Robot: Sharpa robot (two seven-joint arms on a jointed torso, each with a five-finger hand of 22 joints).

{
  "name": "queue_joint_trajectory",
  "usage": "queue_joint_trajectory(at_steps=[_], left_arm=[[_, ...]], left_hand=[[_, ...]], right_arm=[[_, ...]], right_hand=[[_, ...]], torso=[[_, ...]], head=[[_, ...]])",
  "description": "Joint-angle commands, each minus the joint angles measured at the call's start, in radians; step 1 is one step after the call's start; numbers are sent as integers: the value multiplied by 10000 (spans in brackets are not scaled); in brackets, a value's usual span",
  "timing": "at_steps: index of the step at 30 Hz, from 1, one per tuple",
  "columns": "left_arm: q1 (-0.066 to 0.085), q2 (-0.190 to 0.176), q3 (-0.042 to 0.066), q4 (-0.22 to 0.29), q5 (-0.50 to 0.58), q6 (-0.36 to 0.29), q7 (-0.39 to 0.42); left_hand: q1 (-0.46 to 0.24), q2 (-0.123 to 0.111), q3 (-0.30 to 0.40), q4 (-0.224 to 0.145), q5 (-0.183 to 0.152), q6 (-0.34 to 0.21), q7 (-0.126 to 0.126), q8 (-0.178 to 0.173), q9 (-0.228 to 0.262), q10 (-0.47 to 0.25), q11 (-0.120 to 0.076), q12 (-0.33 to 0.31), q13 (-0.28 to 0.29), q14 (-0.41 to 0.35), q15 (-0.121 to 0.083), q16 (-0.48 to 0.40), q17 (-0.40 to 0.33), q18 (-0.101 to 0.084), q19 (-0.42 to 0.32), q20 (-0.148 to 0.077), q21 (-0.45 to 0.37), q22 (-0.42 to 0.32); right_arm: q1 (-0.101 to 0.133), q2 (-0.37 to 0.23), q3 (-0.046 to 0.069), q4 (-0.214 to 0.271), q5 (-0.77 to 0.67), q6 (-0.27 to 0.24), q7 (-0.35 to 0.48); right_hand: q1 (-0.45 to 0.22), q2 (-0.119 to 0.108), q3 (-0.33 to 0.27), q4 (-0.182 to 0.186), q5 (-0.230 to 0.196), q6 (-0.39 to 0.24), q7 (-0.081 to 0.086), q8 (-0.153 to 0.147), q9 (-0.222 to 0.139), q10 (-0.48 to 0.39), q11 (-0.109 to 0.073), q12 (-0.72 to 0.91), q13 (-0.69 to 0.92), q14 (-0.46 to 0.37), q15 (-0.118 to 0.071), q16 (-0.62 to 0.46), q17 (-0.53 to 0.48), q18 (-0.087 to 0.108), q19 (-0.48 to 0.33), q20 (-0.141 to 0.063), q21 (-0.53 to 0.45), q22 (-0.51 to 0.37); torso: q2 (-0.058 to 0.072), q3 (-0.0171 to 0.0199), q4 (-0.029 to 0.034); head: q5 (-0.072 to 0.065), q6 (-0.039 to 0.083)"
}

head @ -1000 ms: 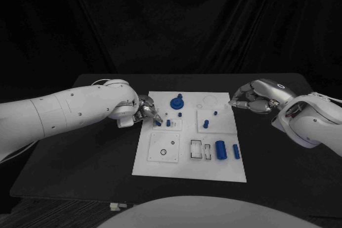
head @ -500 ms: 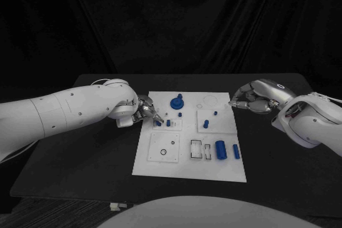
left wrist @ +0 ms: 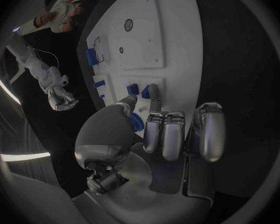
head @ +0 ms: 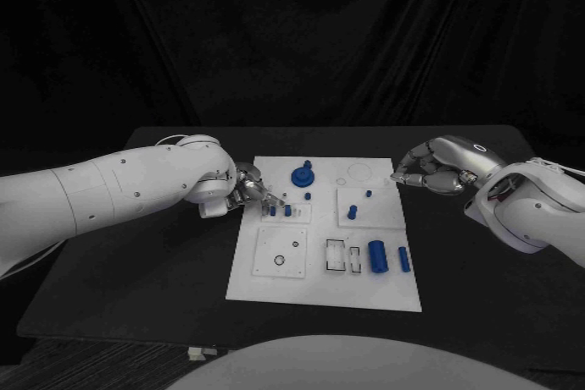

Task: Assemble the parts on the task board

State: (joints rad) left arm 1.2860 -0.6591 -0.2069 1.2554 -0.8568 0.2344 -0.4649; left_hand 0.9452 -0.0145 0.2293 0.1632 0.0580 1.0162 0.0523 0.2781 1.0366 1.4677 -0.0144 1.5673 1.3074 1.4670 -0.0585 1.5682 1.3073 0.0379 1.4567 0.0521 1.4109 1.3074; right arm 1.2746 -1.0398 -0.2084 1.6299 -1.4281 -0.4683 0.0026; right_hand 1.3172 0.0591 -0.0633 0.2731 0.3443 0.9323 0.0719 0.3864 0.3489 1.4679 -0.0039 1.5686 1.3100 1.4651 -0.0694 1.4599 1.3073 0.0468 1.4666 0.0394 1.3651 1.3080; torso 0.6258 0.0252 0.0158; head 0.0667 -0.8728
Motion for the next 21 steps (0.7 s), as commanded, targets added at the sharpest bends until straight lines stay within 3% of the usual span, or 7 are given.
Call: queue_joint_trajectory(at_steps=[1,7,12,16,21], left_arm=[[-104,18,-59,-13,-35,129,-244],[-105,12,-59,-16,-35,87,-234],[-106,-79,-59,76,-35,-281,33],[-102,-310,-57,295,-35,-1140,722],[-13,-725,-54,627,-144,-2890,2639]], left_hand=[[16,96,-237,76,-61,-23,-43,304,330,1031,9,35,2634,1038,22,26,2635,58,16,48,-47,2059],[126,219,-550,205,-60,-193,-91,835,943,1031,-32,35,2634,1038,-17,26,2635,57,18,15,-49,2059],[43,202,-805,381,-76,-329,-86,1003,1162,1031,-34,35,2634,1038,-24,26,2635,43,57,4,3,2078],[-86,110,-1140,623,-82,-422,-87,1124,1312,1031,-43,35,2634,1038,-38,26,2635,12,149,-9,130,2120],[109,20,-1653,994,5,-612,-103,1261,1492,1031,-74,35,2634,1038,-87,26,2635,-107,482,-46,597,2277]], right_arm=[[-25,1,6,3,-21,61,-151],[-26,4,6,3,-21,68,-156],[-26,-8,6,9,-21,54,-153],[-26,-55,6,34,-21,37,-161],[-22,-171,7,102,-21,-80,-145]], right_hand=[[95,-1,75,-5,81,-16,-13,-37,-13,1029,-19,22,2608,618,-21,-33,214,37,201,-8,-34,1955],[117,-3,84,-17,124,-18,-14,-42,-14,1029,-22,22,2608,616,-23,-38,203,37,202,-9,-34,1956],[118,-4,84,-17,132,-19,-13,-43,-15,1029,-22,22,2608,616,-24,-39,203,39,198,-9,-43,1953],[118,-4,84,-17,132,-19,-13,-43,-15,1029,-22,22,2608,616,-24,-39,203,39,198,-9,-43,1953],[122,-5,85,-18,146,-22,-12,-46,-16,1029,-21,22,2608,617,-24,-38,205,38,200,-10,-41,1954]], torso=[[2,1,3],[6,-2,4],[10,-3,3],[4,-5,4],[1,-3,4]], head=[[-4,2],[9,2],[-4,2],[-41,2],[-79,2]])
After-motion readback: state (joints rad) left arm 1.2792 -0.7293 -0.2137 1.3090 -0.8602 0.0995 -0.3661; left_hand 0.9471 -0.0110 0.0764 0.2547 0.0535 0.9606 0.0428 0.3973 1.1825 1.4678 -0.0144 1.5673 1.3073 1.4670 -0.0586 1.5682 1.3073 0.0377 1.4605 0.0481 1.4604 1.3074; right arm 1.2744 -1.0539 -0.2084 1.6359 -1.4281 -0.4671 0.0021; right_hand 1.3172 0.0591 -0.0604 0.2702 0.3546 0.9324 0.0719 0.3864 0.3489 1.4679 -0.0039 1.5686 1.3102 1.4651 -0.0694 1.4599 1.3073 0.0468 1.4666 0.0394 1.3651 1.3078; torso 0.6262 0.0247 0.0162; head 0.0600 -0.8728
